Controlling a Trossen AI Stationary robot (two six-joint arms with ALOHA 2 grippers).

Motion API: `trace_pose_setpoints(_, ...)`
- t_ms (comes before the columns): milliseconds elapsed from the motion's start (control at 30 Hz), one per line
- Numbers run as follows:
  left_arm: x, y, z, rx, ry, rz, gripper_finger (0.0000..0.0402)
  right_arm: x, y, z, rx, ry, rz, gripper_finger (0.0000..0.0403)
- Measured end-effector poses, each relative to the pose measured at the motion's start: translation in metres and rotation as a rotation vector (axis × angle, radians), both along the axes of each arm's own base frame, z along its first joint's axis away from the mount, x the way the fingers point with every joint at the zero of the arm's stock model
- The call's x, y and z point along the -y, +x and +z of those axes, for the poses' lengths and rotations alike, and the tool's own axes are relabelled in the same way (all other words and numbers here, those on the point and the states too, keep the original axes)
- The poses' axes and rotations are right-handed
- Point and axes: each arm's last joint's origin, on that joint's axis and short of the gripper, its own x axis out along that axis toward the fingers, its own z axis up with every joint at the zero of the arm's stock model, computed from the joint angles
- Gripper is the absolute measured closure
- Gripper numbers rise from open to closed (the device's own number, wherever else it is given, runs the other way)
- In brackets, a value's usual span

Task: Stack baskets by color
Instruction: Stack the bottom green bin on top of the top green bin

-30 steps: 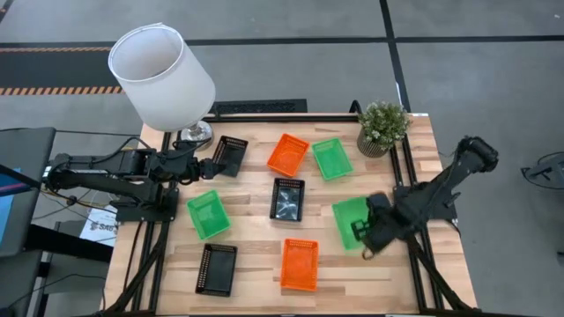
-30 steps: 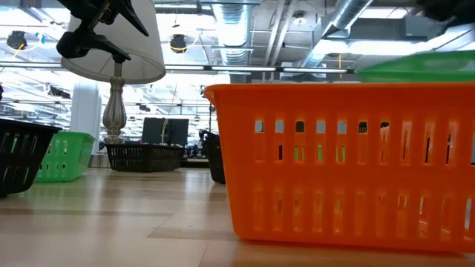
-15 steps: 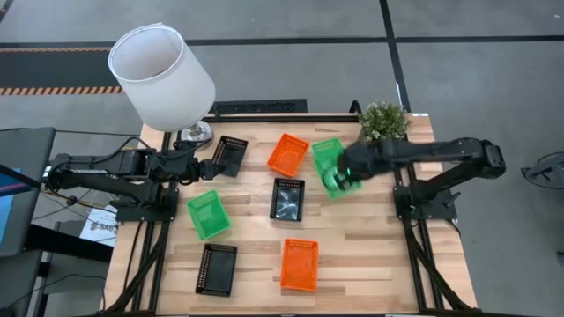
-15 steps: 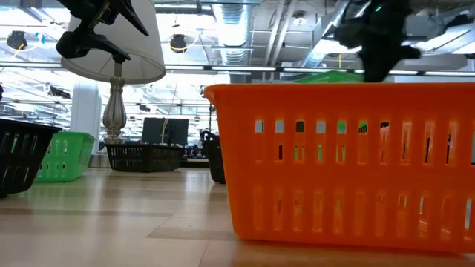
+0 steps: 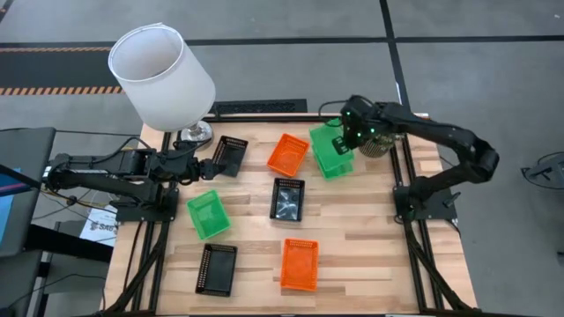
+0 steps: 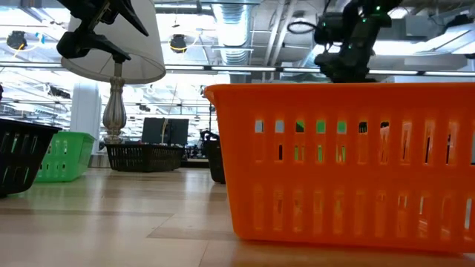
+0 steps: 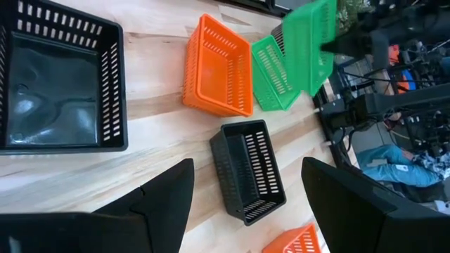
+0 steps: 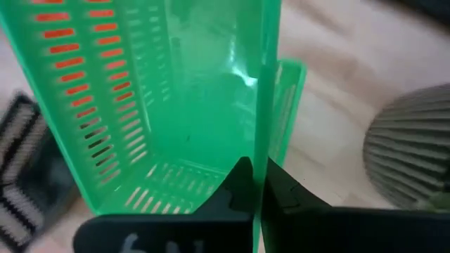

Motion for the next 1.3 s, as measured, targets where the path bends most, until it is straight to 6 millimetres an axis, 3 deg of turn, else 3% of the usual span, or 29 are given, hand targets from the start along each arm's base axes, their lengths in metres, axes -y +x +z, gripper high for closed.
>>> trace_pose_setpoints(367, 0.0, 0.0, 0.0, 0.0, 0.004, 0.007, 0.015, 0.016, 0.011, -0.031, -0.078, 0.113, 0.078, 0.0384)
trace_pose_setpoints(933, 0.0, 0.0, 0.0, -0.001, 0.012, 0.014, 0.015, 0.014, 0.002, -0.033, -0.145, 0.181, 0.012, 0.0364)
trace_pose_setpoints(1300, 0.0, 0.0, 0.0, 0.0, 0.011, 0.014, 0.015, 0.015, 0.003, -0.033, -0.142, 0.18, 0.006, 0.0282)
